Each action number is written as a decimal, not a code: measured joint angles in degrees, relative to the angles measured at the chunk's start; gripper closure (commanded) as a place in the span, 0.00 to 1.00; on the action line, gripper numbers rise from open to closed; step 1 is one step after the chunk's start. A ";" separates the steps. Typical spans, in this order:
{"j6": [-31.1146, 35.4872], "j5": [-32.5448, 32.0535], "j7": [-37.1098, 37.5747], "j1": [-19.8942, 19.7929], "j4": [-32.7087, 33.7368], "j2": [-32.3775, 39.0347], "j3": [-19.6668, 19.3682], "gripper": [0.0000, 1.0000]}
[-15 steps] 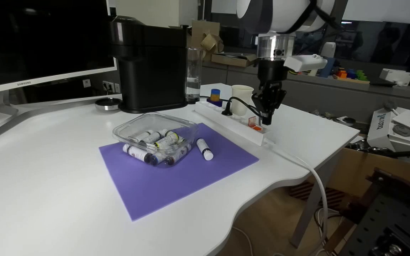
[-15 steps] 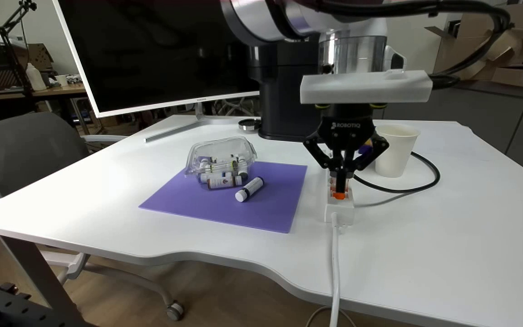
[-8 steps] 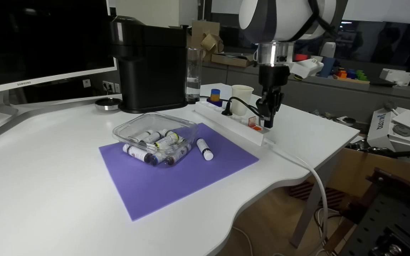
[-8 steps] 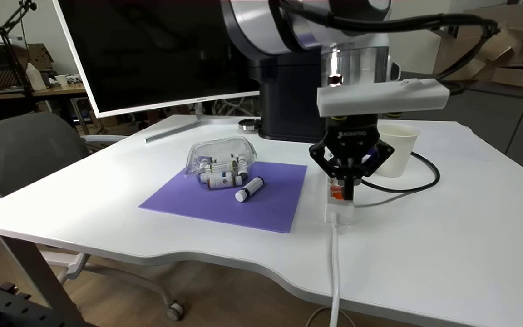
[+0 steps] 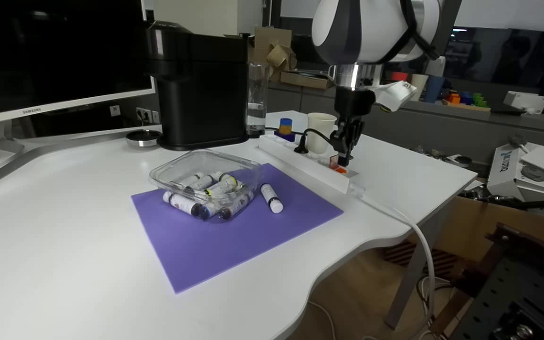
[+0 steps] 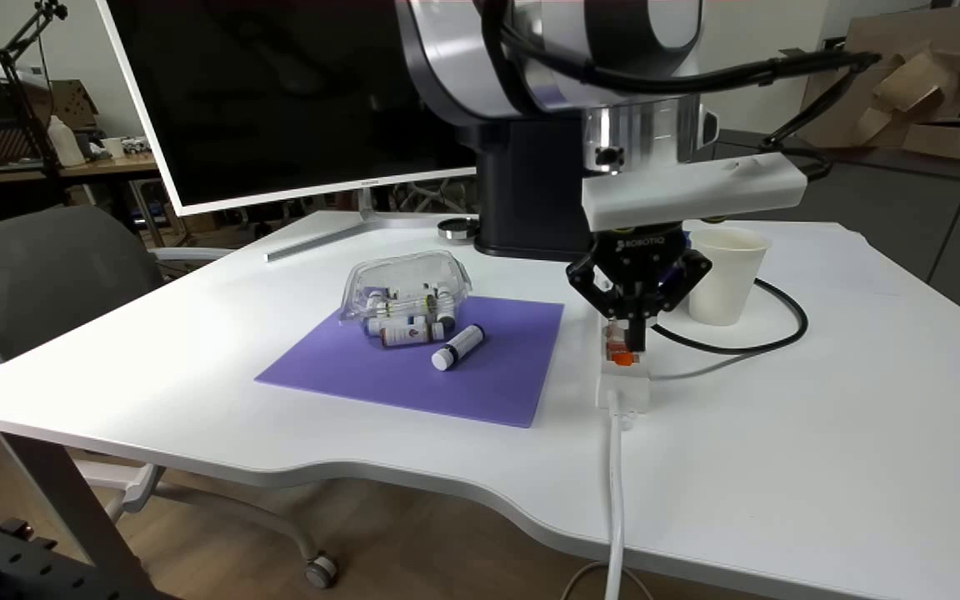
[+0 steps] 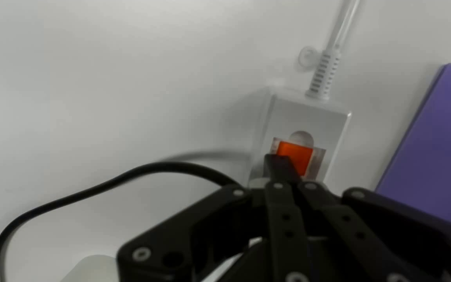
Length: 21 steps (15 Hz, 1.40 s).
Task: Switch on the left most switch
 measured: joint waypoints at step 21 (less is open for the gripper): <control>1.02 7.84 1.60 -4.72 0.02 0.61 4.66 1.00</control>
